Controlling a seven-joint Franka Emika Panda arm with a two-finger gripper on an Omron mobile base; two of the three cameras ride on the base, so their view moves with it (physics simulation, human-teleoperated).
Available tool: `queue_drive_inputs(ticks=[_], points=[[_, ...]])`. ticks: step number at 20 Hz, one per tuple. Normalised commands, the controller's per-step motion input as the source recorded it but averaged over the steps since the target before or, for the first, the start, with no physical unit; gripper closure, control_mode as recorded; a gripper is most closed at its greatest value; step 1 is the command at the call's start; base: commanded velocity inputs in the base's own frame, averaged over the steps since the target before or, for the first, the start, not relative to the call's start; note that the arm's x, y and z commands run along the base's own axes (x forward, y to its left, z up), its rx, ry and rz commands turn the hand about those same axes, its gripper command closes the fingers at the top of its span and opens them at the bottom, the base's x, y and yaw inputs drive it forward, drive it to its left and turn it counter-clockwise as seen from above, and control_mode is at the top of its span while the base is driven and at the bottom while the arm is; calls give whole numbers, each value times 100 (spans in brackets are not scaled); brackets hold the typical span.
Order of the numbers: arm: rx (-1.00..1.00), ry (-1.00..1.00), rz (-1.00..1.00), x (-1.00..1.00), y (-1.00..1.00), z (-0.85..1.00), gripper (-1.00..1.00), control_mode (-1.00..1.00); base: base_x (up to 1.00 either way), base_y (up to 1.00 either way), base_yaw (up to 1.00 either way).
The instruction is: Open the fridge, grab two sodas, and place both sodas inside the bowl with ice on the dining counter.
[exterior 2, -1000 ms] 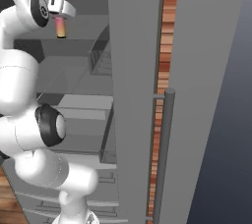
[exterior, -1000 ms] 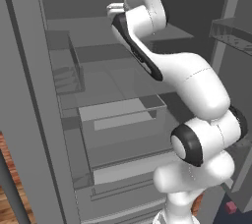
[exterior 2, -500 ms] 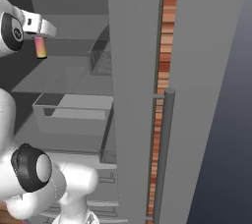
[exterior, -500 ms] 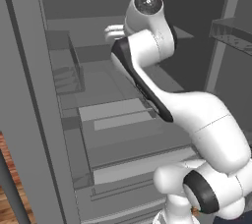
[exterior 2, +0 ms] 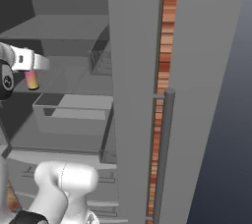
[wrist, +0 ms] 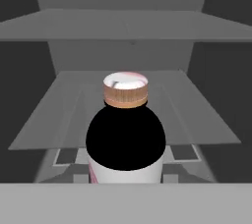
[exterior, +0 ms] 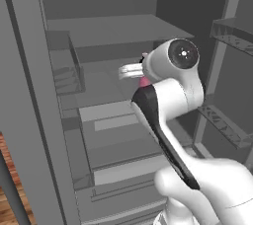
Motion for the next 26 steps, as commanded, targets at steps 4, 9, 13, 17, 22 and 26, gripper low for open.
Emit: queue_drive_inputs(ticks=[4, 9, 13, 17, 22, 26], points=[[3, -2, 7, -100, -15, -6, 100, -100, 0, 0, 0], [4, 0, 7, -96, -14, -14, 100, -100, 0, 0, 0], [4, 0, 4, -95, -5, -21, 100, -100, 0, 0, 0], [0, 0, 0, 0, 0, 0, 100, 100, -100, 4, 1], [0, 0, 0, 0, 0, 0, 100, 100, -100, 21, 3], [0, 0, 0, 0, 0, 0, 100, 100, -100, 46, 10]])
